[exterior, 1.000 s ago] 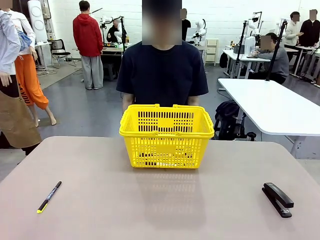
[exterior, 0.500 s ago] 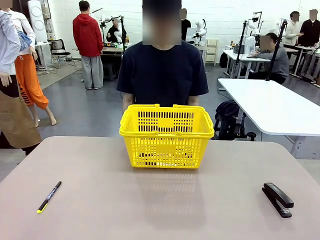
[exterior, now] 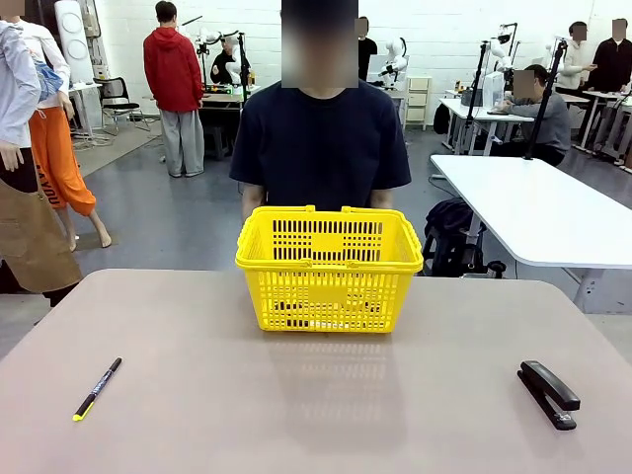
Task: Place the items the person wants into the basket.
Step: Pick up the item the person points to and place it in the Market Basket.
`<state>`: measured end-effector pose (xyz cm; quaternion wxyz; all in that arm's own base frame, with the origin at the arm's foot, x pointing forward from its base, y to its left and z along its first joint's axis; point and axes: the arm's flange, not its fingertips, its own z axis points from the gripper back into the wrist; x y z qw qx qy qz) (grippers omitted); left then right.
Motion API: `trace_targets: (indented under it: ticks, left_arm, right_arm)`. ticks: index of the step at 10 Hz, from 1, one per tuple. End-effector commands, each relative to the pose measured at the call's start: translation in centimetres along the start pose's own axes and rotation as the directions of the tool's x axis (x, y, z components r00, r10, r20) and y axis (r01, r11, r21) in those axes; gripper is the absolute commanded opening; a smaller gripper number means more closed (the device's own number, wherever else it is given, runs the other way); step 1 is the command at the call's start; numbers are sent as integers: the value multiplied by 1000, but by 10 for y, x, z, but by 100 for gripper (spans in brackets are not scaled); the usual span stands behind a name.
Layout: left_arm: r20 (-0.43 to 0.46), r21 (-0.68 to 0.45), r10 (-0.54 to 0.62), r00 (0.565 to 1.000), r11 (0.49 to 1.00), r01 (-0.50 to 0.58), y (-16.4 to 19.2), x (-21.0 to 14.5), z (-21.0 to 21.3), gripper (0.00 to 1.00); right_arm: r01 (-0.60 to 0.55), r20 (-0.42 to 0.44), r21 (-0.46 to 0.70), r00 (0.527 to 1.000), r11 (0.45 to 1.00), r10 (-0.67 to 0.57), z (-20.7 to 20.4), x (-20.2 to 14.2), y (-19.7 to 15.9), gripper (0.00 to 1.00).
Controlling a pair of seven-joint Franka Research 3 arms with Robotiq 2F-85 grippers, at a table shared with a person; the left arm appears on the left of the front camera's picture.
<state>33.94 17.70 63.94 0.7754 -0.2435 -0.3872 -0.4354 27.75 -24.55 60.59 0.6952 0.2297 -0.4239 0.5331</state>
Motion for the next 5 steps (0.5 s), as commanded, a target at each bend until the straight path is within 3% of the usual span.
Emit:
trace_targets:
  ticks: [1,5]
  left_arm:
    - [18,-5,-21,1000,1000,21,0,-1,1,100]
    - [18,-5,-21,1000,1000,21,0,-1,1,100]
  right_arm:
    - [-20,13,2,1000,1000,20,1,2,-1,100]
    - [-20,13,2,1000,1000,20,1,2,-1,100]
